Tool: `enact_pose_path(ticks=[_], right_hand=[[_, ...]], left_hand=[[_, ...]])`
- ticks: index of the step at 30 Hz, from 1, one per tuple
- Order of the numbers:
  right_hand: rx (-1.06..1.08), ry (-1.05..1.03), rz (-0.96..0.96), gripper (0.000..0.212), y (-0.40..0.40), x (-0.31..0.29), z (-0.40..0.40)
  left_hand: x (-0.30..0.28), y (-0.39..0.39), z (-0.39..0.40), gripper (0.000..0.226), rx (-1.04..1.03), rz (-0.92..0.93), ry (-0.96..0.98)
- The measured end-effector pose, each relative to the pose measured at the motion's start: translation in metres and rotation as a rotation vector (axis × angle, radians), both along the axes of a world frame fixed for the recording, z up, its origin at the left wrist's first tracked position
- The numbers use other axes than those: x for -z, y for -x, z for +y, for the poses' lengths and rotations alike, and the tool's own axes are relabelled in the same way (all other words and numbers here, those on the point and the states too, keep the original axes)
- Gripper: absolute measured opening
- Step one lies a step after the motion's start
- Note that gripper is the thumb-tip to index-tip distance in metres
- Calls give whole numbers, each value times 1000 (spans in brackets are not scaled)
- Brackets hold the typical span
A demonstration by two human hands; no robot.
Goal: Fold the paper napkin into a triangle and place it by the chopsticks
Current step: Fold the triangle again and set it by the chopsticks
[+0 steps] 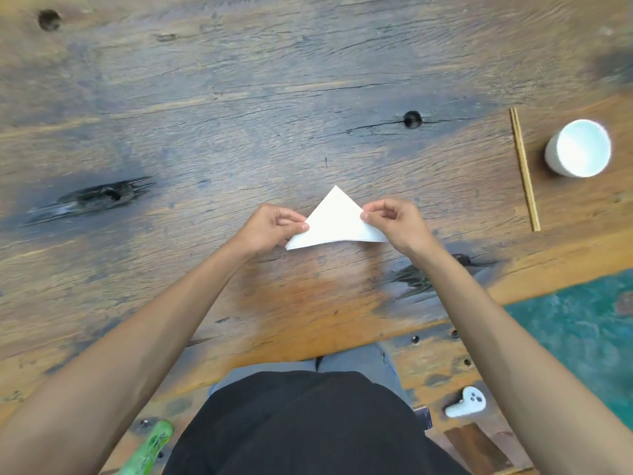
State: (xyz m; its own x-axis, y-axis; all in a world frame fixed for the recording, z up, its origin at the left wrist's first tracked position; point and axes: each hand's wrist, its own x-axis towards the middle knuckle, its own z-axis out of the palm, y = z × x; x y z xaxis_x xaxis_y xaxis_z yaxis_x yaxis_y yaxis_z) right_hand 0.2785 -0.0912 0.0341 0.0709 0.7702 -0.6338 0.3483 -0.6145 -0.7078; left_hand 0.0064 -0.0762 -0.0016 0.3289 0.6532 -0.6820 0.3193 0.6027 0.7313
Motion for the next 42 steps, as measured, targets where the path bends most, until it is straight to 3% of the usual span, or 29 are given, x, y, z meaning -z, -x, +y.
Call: enact_pose_path(ticks=[10,26,32,42], right_hand=[[202,-46,19,13,-45,16,-26],[346,-19,48,10,-175,17,-17],[355,-6,41,21,-220,20,-14],[432,85,-9,18,-262,46,-17]], left_hand=[[0,-36,16,26,224,8,68],[-8,-179,51,16,143,104,38],[-9,-229,74,18,63,85,78],[6,-301,117,23,148,132,42]])
